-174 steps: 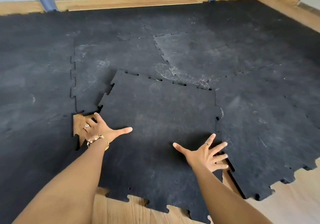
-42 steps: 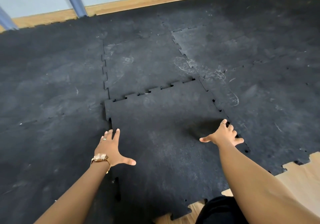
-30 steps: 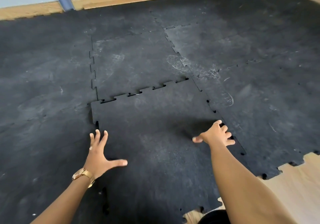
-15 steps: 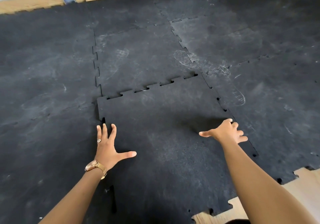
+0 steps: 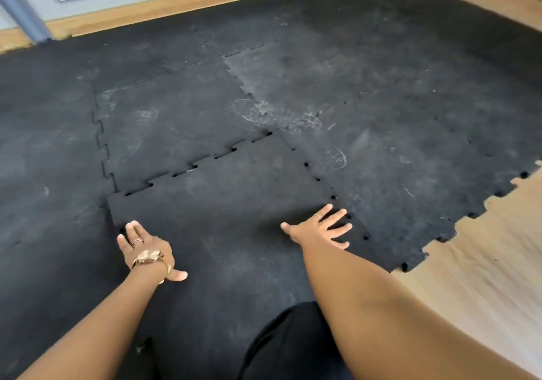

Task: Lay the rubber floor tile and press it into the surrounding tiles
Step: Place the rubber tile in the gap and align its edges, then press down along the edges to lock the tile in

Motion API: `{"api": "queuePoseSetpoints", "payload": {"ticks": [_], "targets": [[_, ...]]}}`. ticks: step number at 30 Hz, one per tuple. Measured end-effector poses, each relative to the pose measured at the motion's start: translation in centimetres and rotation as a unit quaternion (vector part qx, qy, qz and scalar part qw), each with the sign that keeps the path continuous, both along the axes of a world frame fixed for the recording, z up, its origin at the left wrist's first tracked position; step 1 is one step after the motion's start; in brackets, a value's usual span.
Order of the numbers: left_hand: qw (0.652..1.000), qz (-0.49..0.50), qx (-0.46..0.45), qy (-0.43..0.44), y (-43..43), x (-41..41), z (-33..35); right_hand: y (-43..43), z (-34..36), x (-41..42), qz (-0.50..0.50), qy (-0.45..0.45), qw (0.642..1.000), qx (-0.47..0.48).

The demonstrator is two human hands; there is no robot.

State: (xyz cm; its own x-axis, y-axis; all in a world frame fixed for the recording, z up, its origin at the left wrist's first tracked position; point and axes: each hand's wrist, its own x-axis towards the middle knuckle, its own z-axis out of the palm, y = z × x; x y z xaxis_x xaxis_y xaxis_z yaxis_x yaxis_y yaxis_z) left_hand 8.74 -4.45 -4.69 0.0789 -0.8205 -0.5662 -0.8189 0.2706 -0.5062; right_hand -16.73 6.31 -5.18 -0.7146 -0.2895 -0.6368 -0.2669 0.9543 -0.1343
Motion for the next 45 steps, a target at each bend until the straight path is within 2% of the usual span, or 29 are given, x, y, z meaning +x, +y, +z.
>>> {"api": "queuePoseSetpoints", "payload": {"ticks": [2,3,5,7,8,11,13,16,21,24,30,36,43,45], "targets": [[0.998,-0.056,-0.001,-0.036,-0.1,-3.4,0.9,0.4,0.1,0.3,-0.020,-0.013,1.000,0.001],[0.994,-0.106,-0.014,-0.027,-0.1,-5.2,1.5,0.9,0.1,0.0,-0.014,-0.004,1.000,0.002],[0.977,-0.200,-0.010,0.070,-0.5,-9.3,2.2,2.7,-0.3,-0.9,0.008,0.032,0.999,-0.006],[0.955,-0.220,0.057,0.190,-0.7,-14.1,2.9,5.0,-0.8,-1.8,0.029,0.055,0.998,-0.025],[0.944,-0.236,0.083,0.217,-0.4,-16.6,3.3,6.0,-1.1,-2.1,0.044,0.063,0.996,-0.035],[0.913,-0.340,0.096,0.205,1.2,-23.3,4.5,7.2,-1.3,-2.3,0.095,0.083,0.991,-0.051],[0.903,-0.368,0.098,0.198,2.2,-26.3,4.0,7.5,-1.3,-2.8,0.121,0.094,0.987,-0.056],[0.905,-0.362,0.119,0.188,3.7,-27.7,1.8,8.9,-1.9,-3.6,0.161,0.101,0.979,-0.071],[0.905,-0.318,0.146,0.242,4.0,-26.4,-0.5,9.5,-2.9,-4.4,0.152,0.085,0.978,-0.113],[0.903,-0.318,0.155,0.244,3.5,-26.3,-0.5,9.6,-2.7,-4.3,0.150,0.081,0.978,-0.116],[0.919,-0.272,0.149,0.245,5.1,-26.8,-0.7,8.8,-1.0,-4.0,0.148,0.061,0.985,-0.066],[0.915,-0.272,0.152,0.257,5.1,-26.0,-0.9,8.4,-0.8,-4.4,0.193,0.071,0.979,0.005],[0.910,-0.295,0.147,0.250,5.1,-25.2,-1.3,8.7,-0.8,-5.0,0.227,0.079,0.970,0.030],[0.910,-0.310,0.153,0.230,4.7,-25.3,-1.3,9.1,-0.8,-5.3,0.211,0.090,0.973,0.012]]}}
